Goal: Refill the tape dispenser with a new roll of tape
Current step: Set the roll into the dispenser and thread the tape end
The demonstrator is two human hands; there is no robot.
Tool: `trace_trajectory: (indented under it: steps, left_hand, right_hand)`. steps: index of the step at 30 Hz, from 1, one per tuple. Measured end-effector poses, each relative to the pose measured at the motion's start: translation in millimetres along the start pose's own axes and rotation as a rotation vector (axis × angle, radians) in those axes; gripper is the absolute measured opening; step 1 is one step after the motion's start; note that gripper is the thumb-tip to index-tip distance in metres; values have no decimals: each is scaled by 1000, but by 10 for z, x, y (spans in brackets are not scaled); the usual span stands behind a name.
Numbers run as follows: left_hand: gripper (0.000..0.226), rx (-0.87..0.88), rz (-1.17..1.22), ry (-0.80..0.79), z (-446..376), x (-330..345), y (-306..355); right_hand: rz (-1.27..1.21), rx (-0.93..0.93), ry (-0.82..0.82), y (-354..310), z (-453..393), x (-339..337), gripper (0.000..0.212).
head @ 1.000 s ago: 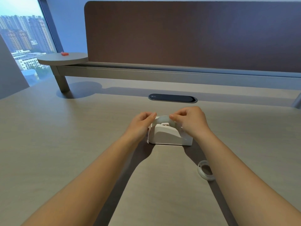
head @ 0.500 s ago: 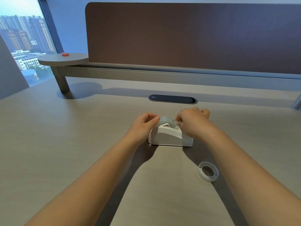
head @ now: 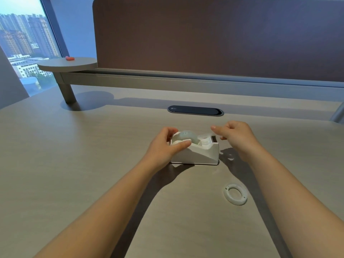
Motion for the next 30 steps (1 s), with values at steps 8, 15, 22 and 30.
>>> trace_trajectory:
  steps: [8, 15, 22, 30]
  left_hand:
    - [46, 69, -8, 57, 26, -18, 43]
    - [46, 72, 14, 71, 34, -15, 44]
    - [44, 71, 6, 54, 36, 5, 45]
    - [48, 40, 16, 41, 53, 32, 20]
  right_hand:
    - [-264, 110, -49, 264, -52, -28, 32]
    - [-401, 154, -36, 410, -56, -20, 36]
    - [-381, 189, -37, 461, -32, -3, 31]
    - [-605, 398, -196, 646, -7, 241, 16]
Point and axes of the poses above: each hand's wrist, its own z-axis away from the middle knuckle, its own x-axis out of the palm, y = z × x, the point moved 10 cm from there along -z, towards the middle knuckle, and after that the axes turned 9 degrees about x, right-handed, at the moved point
